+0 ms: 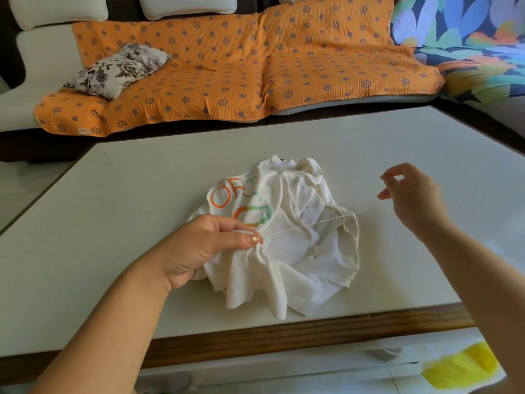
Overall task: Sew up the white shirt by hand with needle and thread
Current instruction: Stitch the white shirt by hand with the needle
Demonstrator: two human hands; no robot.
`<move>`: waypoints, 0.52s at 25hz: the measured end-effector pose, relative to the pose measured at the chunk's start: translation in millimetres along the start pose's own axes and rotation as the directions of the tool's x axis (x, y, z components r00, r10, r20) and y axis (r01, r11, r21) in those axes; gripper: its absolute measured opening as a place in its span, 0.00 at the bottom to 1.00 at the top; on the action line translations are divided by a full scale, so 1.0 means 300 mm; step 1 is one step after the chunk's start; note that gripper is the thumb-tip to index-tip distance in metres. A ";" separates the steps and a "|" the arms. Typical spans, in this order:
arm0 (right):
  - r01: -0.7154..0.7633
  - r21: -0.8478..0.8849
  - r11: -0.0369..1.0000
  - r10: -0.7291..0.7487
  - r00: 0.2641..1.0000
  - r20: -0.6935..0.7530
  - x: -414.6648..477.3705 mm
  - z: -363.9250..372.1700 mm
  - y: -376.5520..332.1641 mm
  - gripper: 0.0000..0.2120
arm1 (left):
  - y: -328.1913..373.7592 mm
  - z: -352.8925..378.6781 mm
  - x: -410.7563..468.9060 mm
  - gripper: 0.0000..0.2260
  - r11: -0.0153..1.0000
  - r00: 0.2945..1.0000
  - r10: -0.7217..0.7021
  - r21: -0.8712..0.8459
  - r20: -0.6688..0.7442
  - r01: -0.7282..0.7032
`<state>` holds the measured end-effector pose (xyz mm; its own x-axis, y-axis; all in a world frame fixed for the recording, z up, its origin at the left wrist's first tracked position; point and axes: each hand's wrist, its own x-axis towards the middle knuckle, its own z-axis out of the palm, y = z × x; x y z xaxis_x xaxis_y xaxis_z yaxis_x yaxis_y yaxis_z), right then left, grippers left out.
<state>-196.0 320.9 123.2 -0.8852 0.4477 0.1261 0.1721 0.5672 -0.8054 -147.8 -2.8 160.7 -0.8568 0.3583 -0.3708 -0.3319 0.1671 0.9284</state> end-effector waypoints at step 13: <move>-0.398 0.453 0.798 -0.075 0.679 0.730 -0.389 0.038 -0.291 0.06 | -0.027 0.086 0.035 0.12 0.983 0.979 0.181 0.055 -0.092 -0.177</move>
<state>-112.6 211.3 172.2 -0.9297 -0.2434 -0.2765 0.2942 -0.0390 -0.9549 -143.9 23.2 148.6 -0.9355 0.2964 -0.1924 -0.1528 0.1518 0.9765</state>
